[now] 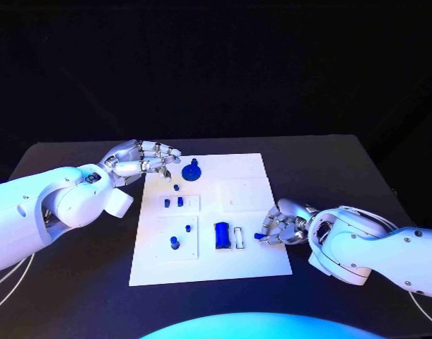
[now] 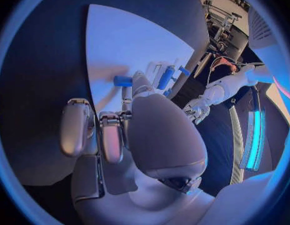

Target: Assemble the parts on the task board

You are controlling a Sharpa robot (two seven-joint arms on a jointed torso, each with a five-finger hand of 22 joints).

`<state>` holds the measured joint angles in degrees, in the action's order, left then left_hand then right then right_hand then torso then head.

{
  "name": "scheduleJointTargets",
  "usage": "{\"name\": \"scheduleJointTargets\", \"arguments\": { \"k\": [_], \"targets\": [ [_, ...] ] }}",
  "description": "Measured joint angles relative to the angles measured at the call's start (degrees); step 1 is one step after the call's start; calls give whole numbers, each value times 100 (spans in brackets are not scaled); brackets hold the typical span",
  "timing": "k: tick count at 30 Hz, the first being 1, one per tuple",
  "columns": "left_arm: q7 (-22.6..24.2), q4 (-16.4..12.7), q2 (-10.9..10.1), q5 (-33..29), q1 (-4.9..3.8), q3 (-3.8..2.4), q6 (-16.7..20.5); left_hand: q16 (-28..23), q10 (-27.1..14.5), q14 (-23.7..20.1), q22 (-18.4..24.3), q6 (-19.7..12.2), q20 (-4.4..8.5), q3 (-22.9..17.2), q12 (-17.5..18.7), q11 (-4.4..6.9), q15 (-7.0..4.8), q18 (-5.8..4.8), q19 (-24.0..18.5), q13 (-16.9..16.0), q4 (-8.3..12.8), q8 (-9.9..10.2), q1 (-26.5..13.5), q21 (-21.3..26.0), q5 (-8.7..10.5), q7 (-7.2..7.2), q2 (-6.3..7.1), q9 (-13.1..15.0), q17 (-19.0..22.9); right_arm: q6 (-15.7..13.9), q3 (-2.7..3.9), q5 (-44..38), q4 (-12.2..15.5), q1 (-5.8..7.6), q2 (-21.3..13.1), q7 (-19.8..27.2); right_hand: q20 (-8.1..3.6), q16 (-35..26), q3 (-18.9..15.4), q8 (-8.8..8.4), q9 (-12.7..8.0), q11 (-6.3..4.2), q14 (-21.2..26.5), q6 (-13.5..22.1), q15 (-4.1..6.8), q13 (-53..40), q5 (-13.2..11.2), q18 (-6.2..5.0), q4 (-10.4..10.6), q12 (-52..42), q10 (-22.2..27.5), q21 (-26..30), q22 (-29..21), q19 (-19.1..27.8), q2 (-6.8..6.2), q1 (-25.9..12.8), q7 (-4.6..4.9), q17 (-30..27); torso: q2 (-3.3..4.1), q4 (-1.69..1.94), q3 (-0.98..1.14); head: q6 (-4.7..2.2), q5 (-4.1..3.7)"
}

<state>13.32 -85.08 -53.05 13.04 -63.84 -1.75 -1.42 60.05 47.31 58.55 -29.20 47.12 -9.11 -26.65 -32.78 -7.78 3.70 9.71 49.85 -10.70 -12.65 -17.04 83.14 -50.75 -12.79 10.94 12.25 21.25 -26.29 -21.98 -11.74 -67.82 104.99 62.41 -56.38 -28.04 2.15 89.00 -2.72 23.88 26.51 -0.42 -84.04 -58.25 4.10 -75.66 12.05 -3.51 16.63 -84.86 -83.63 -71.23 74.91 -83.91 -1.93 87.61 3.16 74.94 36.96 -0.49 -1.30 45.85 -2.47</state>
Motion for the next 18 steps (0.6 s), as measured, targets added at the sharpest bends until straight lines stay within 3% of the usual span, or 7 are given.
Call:
{"name": "scheduleJointTargets", "arguments": {
  "k": [2,3,4,14,18],
  "targets": [
    [-2,0,0,1,0,0,0,0,0,0,0,0,0,0,0,0,0,0,0,4,0,0,0,0,0,0,0,0,0,-15,0,122,6,4,24,21,0,0,44,-2,5,0,0,3,0,-105,-2,0,5,19,0,0,0,0,33,-33,2,0,1,-1,0,1,-3],
    [-2,-1,0,1,0,0,0,0,0,0,0,0,0,0,0,0,0,0,0,4,0,0,0,0,0,0,0,0,0,-26,0,191,10,6,40,36,0,0,80,-19,6,-2,0,17,0,-1038,-13,0,8,110,-2,0,0,0,93,-83,13,0,1,-1,0,1,-3],
    [-3,-1,0,2,0,0,0,0,0,0,0,0,0,0,0,0,0,0,0,4,0,0,0,0,0,0,0,0,0,-36,0,241,12,6,54,47,0,0,113,-30,6,-12,0,19,0,-845,-23,0,9,87,-10,0,0,0,160,-50,14,0,1,-1,0,1,-3],
    [-8,-7,-1,5,0,1,-3,0,0,0,-1,0,0,0,0,0,0,0,0,4,0,0,0,0,0,0,0,0,0,-173,0,559,-63,8,317,142,0,0,375,-12,9,-22,2,2,3,-839,-73,0,6,10,0,0,-1,0,346,-246,22,-1,3,-1,2,12,-13],
    [-9,-10,-1,6,0,1,-4,0,0,0,-1,0,0,0,0,0,0,0,0,3,0,0,0,0,0,0,0,0,0,-235,1,563,-159,-4,479,182,0,0,469,-12,9,-32,2,2,3,-679,-79,0,7,3,-10,0,-1,0,321,-492,23,-1,4,-1,2,15,-18]
  ]
}}
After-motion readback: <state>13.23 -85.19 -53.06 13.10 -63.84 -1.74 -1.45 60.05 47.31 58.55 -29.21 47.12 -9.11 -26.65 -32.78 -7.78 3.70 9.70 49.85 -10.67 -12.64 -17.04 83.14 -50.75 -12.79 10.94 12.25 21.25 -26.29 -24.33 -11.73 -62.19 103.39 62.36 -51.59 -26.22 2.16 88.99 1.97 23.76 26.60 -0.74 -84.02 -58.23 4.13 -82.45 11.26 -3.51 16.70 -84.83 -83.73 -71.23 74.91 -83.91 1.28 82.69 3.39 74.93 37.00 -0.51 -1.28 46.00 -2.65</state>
